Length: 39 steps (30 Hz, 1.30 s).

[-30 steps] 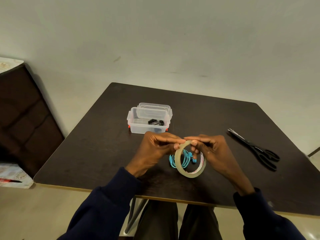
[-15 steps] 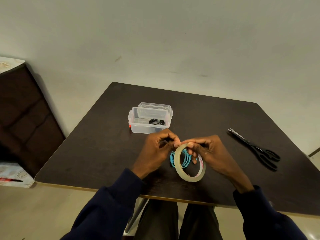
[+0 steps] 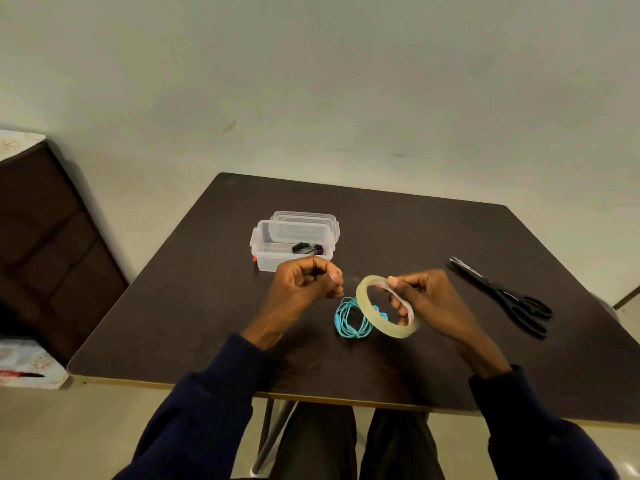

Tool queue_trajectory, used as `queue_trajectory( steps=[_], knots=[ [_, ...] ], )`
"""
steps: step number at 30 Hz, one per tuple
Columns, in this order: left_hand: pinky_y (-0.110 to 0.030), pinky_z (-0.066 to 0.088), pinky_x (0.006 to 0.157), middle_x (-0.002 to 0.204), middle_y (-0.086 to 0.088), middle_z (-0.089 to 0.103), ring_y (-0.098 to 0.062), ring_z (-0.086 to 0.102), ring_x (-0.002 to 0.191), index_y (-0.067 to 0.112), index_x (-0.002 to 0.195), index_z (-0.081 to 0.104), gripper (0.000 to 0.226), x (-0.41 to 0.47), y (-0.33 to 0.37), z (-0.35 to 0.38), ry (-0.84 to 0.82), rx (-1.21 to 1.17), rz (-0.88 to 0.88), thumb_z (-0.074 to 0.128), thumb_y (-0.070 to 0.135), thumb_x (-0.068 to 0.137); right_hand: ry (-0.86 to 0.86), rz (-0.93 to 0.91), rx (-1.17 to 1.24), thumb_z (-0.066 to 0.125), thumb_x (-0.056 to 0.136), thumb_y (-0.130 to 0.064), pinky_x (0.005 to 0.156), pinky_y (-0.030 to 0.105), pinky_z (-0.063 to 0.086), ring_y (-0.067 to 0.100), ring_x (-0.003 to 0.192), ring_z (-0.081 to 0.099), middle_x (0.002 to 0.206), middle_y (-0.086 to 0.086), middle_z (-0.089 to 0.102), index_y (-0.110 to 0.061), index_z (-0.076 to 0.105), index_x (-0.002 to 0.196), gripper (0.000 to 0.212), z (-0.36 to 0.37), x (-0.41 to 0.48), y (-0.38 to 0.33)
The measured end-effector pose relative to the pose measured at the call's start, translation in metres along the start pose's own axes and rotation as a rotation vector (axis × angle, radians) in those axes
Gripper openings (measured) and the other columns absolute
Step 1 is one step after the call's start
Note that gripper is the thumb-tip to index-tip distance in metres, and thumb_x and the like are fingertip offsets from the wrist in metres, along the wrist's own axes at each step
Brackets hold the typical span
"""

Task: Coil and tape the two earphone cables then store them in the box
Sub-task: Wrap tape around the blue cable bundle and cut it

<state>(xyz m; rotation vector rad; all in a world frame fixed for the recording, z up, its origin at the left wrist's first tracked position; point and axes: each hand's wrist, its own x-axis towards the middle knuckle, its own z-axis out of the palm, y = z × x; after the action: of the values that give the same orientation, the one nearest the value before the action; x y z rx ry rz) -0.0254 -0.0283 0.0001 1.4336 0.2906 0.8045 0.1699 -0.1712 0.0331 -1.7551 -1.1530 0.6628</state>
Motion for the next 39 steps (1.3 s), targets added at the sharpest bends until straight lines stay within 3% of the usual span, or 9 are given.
queue_trajectory(
  steps=[5, 10, 12, 16, 24, 30, 33, 36, 39],
  knots=[
    [-0.031, 0.060, 0.083, 0.089, -0.002, 0.077, -0.021, 0.073, 0.087, 0.016, 0.085, 0.072, 0.017, 0.018, 0.007, 0.013, -0.012, 0.256, 0.118, 0.085, 0.019, 0.074, -0.043, 0.056, -0.010, 0.060, 0.097, -0.030, 0.054, 0.019, 0.053, 0.010, 0.053, 0.063, 0.068, 0.006, 0.073, -0.020, 0.080, 0.084, 0.026, -0.019, 0.004, 0.007],
    [-0.026, 0.060, 0.076, 0.087, -0.002, 0.078, -0.017, 0.076, 0.083, 0.006, 0.088, 0.075, 0.014, 0.042, 0.013, 0.026, -0.073, 0.411, 0.159, 0.084, 0.011, 0.079, 0.006, 0.080, -0.219, 0.056, 0.100, -0.031, 0.050, 0.008, 0.042, -0.002, 0.052, 0.061, 0.061, -0.009, 0.071, -0.024, 0.074, 0.073, 0.034, -0.030, 0.010, 0.022],
    [-0.021, 0.059, 0.071, 0.082, -0.002, 0.078, -0.015, 0.076, 0.077, 0.004, 0.088, 0.076, 0.012, 0.052, 0.015, 0.037, -0.089, 0.464, 0.128, 0.083, 0.008, 0.079, 0.046, 0.099, -0.271, 0.056, 0.100, -0.033, 0.050, 0.010, 0.041, -0.002, 0.050, 0.060, 0.060, -0.010, 0.071, -0.025, 0.073, 0.073, 0.033, -0.037, 0.013, 0.029],
    [-0.030, 0.062, 0.074, 0.080, -0.007, 0.076, -0.019, 0.075, 0.076, 0.002, 0.086, 0.075, 0.011, 0.070, 0.012, 0.057, -0.105, 0.553, 0.135, 0.083, 0.006, 0.079, 0.115, 0.160, -0.344, 0.056, 0.101, -0.031, 0.054, 0.017, 0.039, 0.003, 0.056, 0.058, 0.066, -0.006, 0.067, -0.020, 0.075, 0.088, 0.026, -0.045, 0.020, 0.042],
    [-0.027, 0.062, 0.071, 0.080, -0.007, 0.077, -0.020, 0.075, 0.074, 0.001, 0.087, 0.075, 0.015, 0.087, 0.001, 0.065, -0.051, 0.518, 0.110, 0.084, 0.009, 0.077, 0.283, 0.200, -0.494, 0.065, 0.095, -0.031, 0.044, 0.013, 0.033, 0.001, 0.053, 0.055, 0.064, -0.012, 0.061, -0.017, 0.078, 0.095, 0.019, -0.064, 0.024, 0.070],
    [-0.032, 0.063, 0.075, 0.086, -0.010, 0.077, -0.023, 0.076, 0.079, 0.000, 0.092, 0.074, 0.017, 0.096, -0.010, 0.067, -0.123, 0.587, 0.016, 0.083, 0.005, 0.078, 0.311, 0.106, -0.568, 0.064, 0.095, -0.034, 0.066, 0.030, 0.058, 0.004, 0.067, 0.063, 0.079, -0.006, 0.070, -0.019, 0.077, 0.097, 0.019, -0.065, 0.015, 0.078],
    [-0.032, 0.063, 0.076, 0.087, -0.010, 0.077, -0.022, 0.075, 0.080, 0.001, 0.093, 0.074, 0.017, 0.098, -0.013, 0.062, -0.108, 0.592, -0.002, 0.082, 0.004, 0.078, 0.329, 0.048, -0.587, 0.065, 0.095, -0.025, 0.069, 0.031, 0.057, 0.005, 0.071, 0.064, 0.081, -0.003, 0.072, -0.018, 0.077, 0.093, 0.014, -0.084, 0.000, 0.080],
    [-0.028, 0.062, 0.075, 0.088, -0.008, 0.077, -0.020, 0.075, 0.081, 0.002, 0.095, 0.074, 0.018, 0.099, -0.013, 0.061, -0.134, 0.621, -0.001, 0.081, 0.006, 0.080, 0.443, 0.010, -0.826, 0.062, 0.085, 0.001, 0.079, 0.042, 0.049, 0.031, 0.090, 0.063, 0.092, 0.014, 0.070, -0.006, 0.073, 0.094, 0.016, -0.113, -0.015, 0.088],
    [-0.027, 0.062, 0.074, 0.088, -0.008, 0.077, -0.019, 0.075, 0.081, 0.002, 0.095, 0.074, 0.018, 0.099, -0.012, 0.059, -0.131, 0.612, 0.002, 0.081, 0.006, 0.080, 0.415, 0.230, -1.070, 0.059, 0.085, -0.006, 0.091, 0.042, 0.041, 0.038, 0.108, 0.052, 0.109, 0.019, 0.062, -0.006, 0.063, 0.106, 0.021, -0.143, -0.027, 0.098]
  ],
)
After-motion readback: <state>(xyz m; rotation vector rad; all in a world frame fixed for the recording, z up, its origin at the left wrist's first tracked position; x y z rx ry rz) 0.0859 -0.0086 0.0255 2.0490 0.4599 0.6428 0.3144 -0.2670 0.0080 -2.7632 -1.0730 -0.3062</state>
